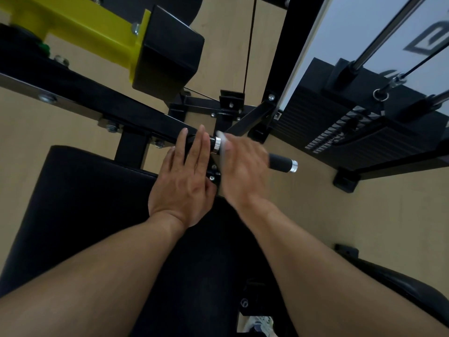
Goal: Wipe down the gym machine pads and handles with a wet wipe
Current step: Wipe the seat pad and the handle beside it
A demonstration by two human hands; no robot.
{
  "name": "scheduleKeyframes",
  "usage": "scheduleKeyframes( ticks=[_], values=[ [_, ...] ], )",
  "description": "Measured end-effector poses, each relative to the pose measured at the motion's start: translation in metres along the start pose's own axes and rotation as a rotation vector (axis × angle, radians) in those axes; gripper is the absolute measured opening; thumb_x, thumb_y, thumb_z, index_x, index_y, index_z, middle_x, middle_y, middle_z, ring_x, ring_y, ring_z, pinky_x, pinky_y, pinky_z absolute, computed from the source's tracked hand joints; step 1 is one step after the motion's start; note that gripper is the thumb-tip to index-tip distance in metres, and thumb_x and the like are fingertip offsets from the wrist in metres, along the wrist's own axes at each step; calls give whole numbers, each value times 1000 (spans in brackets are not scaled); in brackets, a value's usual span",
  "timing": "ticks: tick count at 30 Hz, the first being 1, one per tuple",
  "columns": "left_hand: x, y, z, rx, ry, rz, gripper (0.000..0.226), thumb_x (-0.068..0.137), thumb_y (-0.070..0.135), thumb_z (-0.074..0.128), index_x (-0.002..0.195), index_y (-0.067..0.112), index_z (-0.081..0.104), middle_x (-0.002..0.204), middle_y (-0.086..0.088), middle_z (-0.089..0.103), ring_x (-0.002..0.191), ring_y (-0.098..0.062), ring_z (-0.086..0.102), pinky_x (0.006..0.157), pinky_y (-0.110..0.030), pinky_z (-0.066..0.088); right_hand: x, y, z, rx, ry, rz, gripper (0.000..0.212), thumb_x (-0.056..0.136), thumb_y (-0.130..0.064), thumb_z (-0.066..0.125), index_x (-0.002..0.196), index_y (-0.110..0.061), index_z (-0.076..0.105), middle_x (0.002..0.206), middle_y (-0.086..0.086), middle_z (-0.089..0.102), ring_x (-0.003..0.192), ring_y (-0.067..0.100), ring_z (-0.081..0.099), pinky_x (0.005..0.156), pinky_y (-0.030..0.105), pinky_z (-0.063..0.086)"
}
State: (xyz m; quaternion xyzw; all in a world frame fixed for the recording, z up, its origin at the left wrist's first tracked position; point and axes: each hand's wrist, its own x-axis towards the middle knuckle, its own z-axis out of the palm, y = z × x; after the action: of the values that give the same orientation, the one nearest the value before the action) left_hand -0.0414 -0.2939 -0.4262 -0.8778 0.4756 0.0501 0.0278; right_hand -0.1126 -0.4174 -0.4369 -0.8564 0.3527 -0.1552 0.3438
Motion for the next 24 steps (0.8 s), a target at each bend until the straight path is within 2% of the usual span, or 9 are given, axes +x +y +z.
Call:
scheduleKeyframes(
  ticks=[3, 5, 8, 10, 13, 15, 18, 21, 24],
  values=[
    [0, 0, 0, -4, 12, -5, 83, 101, 50, 19, 155, 8, -26, 166, -12, -23, 157, -32, -10, 126, -48, 20, 0, -14, 9, 92, -5, -48, 52, 108, -35, 23, 133, -16, 65, 123, -3, 70, 121, 11, 56, 114, 33, 31],
    [1, 0, 0, -3, 7, -2, 79, 99, 45, 20, 156, 8, -20, 167, -12, -17, 157, -33, -8, 125, -50, 22, -6, 8, 0, 42, 23, -34, 53, 106, -38, 24, 131, -15, 64, 121, 0, 70, 120, 17, 57, 111, 36, 34],
    [2, 0, -1, -2, -4, -6, 80, 95, 38, 28, 158, 6, -11, 169, -13, -12, 157, -33, -6, 124, -51, 23, -12, 53, -18, -24, 49, 169, 44, 109, -35, 28, 122, -16, 66, 114, 0, 66, 116, 21, 55, 109, 40, 37],
    [3, -1, -1, 9, -7, -8, 80, 95, 37, 29, 158, 6, -10, 169, -13, -12, 157, -33, -6, 124, -51, 24, -11, 58, -20, -59, 29, 240, 39, 111, -33, 30, 118, -17, 65, 113, -1, 64, 116, 19, 53, 110, 38, 35],
    [2, 0, -2, -13, -9, -9, 79, 95, 38, 26, 159, 6, -8, 169, -12, -12, 157, -33, -5, 124, -51, 25, -1, 27, -7, -86, -14, 122, 42, 108, -36, 27, 114, -18, 64, 109, -2, 64, 109, 17, 54, 103, 32, 35],
    [1, 0, -1, -20, 7, -7, 78, 95, 40, 23, 159, 6, -6, 169, -11, -13, 157, -33, -3, 124, -51, 26, 6, 7, 5, -102, -38, -22, 42, 108, -36, 27, 111, -20, 65, 103, -3, 66, 100, 15, 58, 98, 33, 39],
    [2, 0, -1, -18, 16, 3, 77, 96, 40, 24, 159, 6, -5, 168, -11, -13, 157, -34, -2, 124, -51, 26, 14, 10, 9, -162, 8, -112, 41, 108, -35, 29, 101, -20, 66, 92, -4, 66, 86, 15, 60, 86, 33, 41],
    [2, -1, -2, -4, 6, -6, 80, 95, 37, 28, 159, 6, -9, 168, -11, -13, 157, -34, -3, 124, -51, 25, 9, 44, -7, -231, -30, -119, 50, 107, -40, 21, 99, -18, 65, 91, -2, 65, 85, 17, 58, 81, 31, 35],
    [3, 0, -1, 8, 8, -5, 80, 95, 37, 27, 159, 6, -9, 169, -12, -12, 157, -34, -4, 124, -51, 25, 5, 67, -23, -258, -48, -9, 49, 108, -41, 18, 97, -21, 62, 90, -6, 60, 88, 16, 57, 84, 29, 33]
  ],
)
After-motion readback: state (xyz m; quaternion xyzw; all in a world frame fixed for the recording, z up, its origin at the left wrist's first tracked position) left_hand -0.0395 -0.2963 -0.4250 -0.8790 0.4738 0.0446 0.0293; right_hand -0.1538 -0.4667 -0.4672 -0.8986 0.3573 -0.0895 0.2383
